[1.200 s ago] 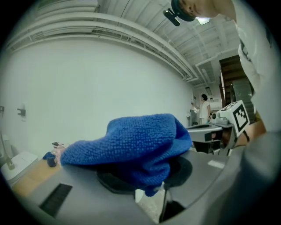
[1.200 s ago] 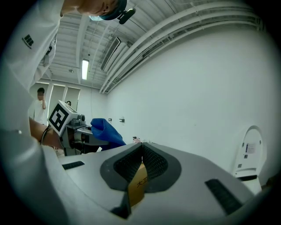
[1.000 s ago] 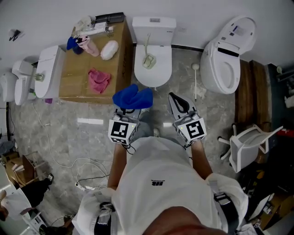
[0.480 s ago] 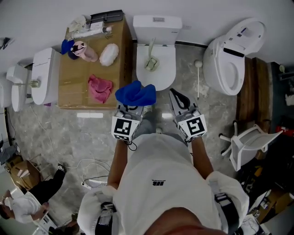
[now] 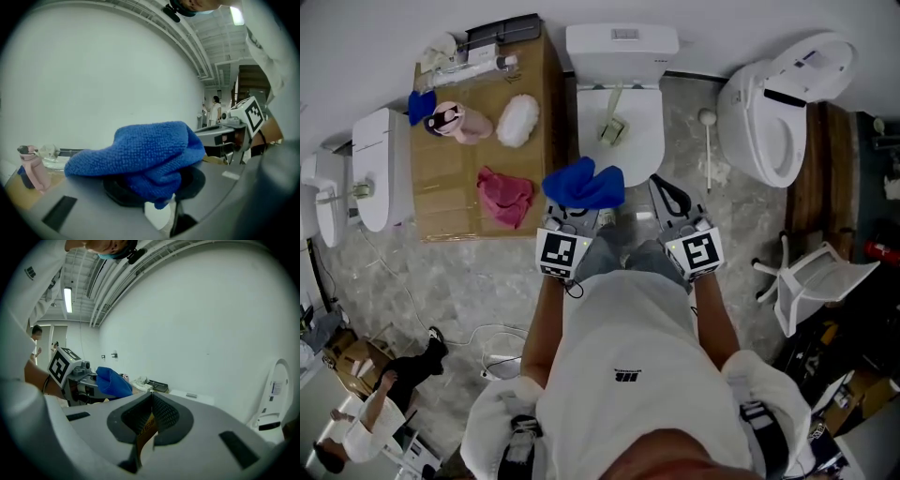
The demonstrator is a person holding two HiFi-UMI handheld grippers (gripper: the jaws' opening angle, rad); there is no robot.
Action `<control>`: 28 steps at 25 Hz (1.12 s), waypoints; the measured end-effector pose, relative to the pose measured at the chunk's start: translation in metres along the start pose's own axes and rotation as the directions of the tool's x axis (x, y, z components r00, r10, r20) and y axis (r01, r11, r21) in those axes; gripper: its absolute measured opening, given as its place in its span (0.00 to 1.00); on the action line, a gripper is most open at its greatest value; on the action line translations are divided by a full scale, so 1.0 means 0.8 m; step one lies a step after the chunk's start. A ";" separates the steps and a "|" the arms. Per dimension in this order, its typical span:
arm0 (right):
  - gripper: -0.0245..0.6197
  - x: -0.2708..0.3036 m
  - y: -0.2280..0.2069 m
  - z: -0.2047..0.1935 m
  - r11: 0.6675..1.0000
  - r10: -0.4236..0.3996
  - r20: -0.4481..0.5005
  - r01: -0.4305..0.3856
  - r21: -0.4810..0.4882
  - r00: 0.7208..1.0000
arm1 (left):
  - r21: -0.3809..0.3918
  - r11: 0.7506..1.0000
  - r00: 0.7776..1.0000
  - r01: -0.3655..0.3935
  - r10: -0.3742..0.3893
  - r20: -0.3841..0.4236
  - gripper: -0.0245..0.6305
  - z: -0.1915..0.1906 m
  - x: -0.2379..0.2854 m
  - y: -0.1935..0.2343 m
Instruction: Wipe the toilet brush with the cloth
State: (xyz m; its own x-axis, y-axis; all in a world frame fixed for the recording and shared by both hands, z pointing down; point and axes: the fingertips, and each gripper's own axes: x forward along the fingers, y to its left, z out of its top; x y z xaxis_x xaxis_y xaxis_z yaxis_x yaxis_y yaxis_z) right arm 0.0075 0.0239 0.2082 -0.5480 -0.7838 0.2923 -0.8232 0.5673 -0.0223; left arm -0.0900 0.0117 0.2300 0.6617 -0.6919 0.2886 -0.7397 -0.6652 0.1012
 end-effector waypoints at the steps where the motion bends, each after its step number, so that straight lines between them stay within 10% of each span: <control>1: 0.03 0.009 -0.003 0.000 1.000 -0.002 -0.009 0.002 -0.005 1.000 | 0.000 1.000 1.000 0.005 -0.005 -0.006 0.24 -0.005 0.007 0.007; 28: 0.03 0.152 -0.093 -0.174 0.995 0.095 -0.177 -0.098 -0.009 0.980 | -0.061 0.998 0.990 -0.028 0.019 -0.139 0.24 -0.164 0.165 0.080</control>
State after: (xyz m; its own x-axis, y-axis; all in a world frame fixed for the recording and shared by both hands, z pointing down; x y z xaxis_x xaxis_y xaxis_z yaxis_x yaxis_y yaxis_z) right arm 0.0225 -0.0782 0.3789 -0.5884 -0.6693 0.4537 -0.7645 0.6432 -0.0426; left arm -0.0660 -0.0856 0.3994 0.6239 -0.6590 0.4202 -0.7641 -0.6273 0.1507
